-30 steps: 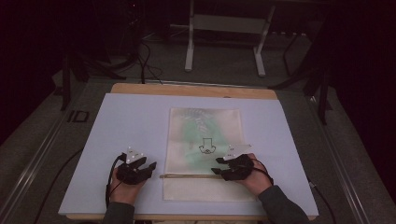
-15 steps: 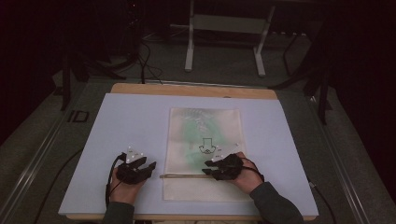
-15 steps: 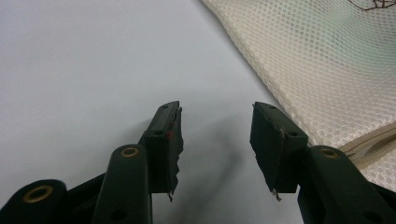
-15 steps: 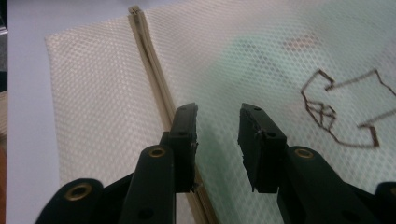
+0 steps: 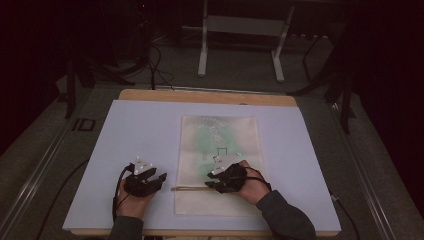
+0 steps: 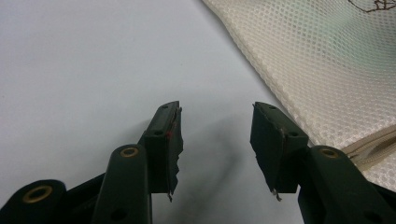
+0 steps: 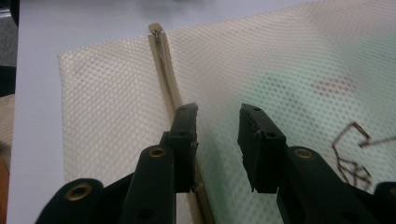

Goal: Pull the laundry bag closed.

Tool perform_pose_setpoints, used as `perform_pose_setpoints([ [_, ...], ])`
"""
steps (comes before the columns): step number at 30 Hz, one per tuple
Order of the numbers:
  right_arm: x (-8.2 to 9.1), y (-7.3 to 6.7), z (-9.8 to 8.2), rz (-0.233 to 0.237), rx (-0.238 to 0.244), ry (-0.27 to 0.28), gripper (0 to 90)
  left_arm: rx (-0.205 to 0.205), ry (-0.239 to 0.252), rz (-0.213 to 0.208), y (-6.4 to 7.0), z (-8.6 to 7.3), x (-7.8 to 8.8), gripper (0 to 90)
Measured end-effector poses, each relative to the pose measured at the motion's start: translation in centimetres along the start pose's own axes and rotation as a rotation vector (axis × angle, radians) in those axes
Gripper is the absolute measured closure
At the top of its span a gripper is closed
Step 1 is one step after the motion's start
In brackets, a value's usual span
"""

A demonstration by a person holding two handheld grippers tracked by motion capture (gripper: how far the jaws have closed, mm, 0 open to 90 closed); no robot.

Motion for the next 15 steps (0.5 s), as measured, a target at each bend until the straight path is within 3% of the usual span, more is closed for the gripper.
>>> perform_pose_setpoints([
  [15,-2.4,-1.1,1.3,0.051,0.033,-0.006,72.6,0.004,0.005,0.001,-0.1,0.1,0.1,52.2],
])
Point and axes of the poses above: each handheld gripper's, and its own axes: x roughly backward along the jaws, z roughly out of its top, y roughly to its right, the point moved 3 cm from there along -x, roughly forward along the jaws, and after that the axes turned 15 degrees about y, right-handed, at the moved point
